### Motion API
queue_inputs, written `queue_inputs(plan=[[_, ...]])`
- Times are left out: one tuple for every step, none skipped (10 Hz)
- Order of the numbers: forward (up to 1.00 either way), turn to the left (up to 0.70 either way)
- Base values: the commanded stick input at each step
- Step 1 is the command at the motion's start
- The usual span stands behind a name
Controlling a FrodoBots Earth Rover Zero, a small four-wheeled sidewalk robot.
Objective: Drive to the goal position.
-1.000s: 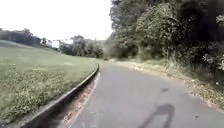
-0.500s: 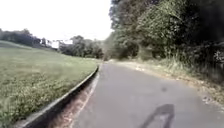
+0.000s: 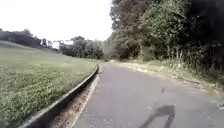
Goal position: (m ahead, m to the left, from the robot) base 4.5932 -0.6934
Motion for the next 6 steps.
queue_inputs(plan=[[0.70,-0.03],[0.70,-0.05],[0.70,-0.06],[0.70,-0.09],[0.70,-0.05],[0.70,-0.05]])
